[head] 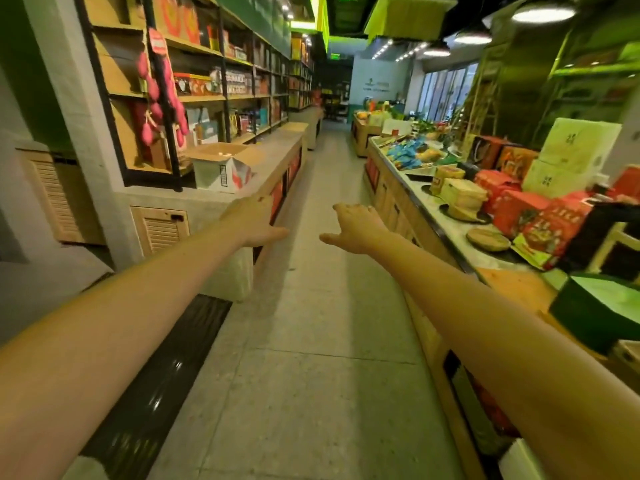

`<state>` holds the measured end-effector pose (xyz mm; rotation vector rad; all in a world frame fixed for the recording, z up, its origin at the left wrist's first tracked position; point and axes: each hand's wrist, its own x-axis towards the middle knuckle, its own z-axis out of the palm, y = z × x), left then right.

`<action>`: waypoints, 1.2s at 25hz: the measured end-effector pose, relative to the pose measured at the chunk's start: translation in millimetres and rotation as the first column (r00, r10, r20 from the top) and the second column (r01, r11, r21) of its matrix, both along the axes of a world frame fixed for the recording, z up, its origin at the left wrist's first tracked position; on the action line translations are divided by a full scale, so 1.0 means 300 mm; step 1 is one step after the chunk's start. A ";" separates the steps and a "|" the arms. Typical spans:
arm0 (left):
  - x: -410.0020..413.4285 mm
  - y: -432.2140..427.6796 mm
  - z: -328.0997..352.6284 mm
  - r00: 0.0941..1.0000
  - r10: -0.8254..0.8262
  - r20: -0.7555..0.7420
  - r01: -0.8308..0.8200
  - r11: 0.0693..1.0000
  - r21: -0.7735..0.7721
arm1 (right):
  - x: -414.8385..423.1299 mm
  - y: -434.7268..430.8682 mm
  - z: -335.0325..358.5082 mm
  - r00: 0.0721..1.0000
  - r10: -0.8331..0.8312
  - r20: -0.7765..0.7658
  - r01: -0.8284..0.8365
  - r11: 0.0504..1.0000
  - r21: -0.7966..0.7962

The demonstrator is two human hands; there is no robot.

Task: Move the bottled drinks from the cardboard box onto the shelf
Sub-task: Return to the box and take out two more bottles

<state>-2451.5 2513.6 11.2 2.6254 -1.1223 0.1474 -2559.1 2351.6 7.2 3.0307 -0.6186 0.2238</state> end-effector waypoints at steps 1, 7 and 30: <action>0.049 -0.061 -0.013 1.000 -0.013 -0.003 0.014 1.000 0.016 | 0.037 -0.058 -0.015 1.000 -0.009 -0.011 0.009 1.000 -0.015; 0.470 -0.423 -0.086 0.986 -0.162 0.031 0.157 0.980 0.124 | 0.380 -0.407 -0.073 0.991 -0.108 -0.077 0.103 0.993 -0.056; 2.043 -1.755 -0.083 0.977 -0.166 0.138 0.132 0.966 0.224 | 2.056 -1.747 -0.072 0.995 -0.060 -0.083 0.056 0.997 -0.056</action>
